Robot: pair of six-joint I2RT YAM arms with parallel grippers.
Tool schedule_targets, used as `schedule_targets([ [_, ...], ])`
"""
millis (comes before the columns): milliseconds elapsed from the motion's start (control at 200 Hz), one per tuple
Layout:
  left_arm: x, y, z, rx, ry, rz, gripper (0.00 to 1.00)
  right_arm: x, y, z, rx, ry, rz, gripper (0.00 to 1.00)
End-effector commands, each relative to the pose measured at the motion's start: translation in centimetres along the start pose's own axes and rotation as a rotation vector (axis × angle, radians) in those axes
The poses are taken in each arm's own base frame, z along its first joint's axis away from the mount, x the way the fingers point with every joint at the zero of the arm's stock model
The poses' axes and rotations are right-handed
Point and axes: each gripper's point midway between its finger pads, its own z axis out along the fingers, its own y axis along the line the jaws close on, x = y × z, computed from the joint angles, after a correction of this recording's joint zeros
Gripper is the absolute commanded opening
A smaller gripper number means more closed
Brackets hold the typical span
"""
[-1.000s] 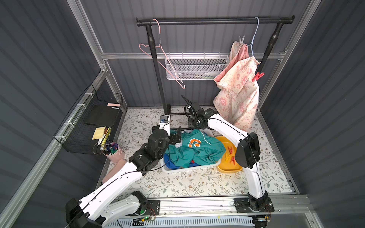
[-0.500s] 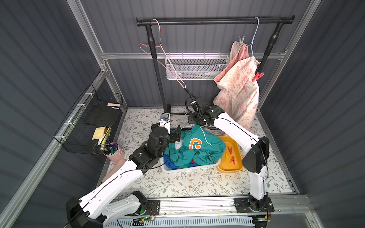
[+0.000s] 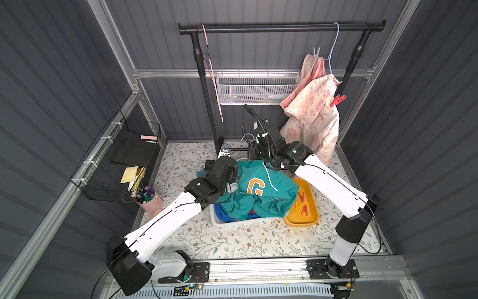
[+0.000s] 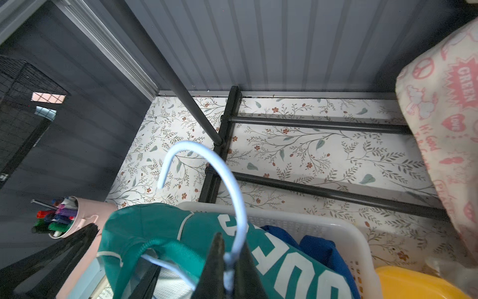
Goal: Remove the clothespins securing jackets to the hanger
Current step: Remove the jacket from the hanger.
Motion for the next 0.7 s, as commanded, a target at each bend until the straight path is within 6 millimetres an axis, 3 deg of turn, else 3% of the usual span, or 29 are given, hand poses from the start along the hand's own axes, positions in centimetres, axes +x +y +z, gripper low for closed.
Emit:
schedule_targets([
  [0,0.1,1.4,-0.1,-0.065,0.038,-0.022,0.74,-1.1,-0.1,-1.1,0.009,-0.054,-0.02,0.0],
  [385,0.8,1.6,1.2,-0.062,0.079,0.001,0.37,-1.3,-0.3,-1.5,0.001,-0.076,-0.025,0.0],
  [470,0.9,1.8,1.8,-0.06,0.088,0.001,0.24,-1.2,-0.1,-1.6,-0.01,-0.076,-0.027,0.0],
  [610,-0.7,2.3,1.9,-0.046,0.059,-0.024,0.0,-0.8,0.0,-1.7,-0.024,-0.069,-0.041,0.0],
  [695,-1.6,3.0,2.0,-0.068,0.048,-0.034,0.0,-0.4,0.0,-1.9,-0.042,-0.071,-0.052,0.0],
])
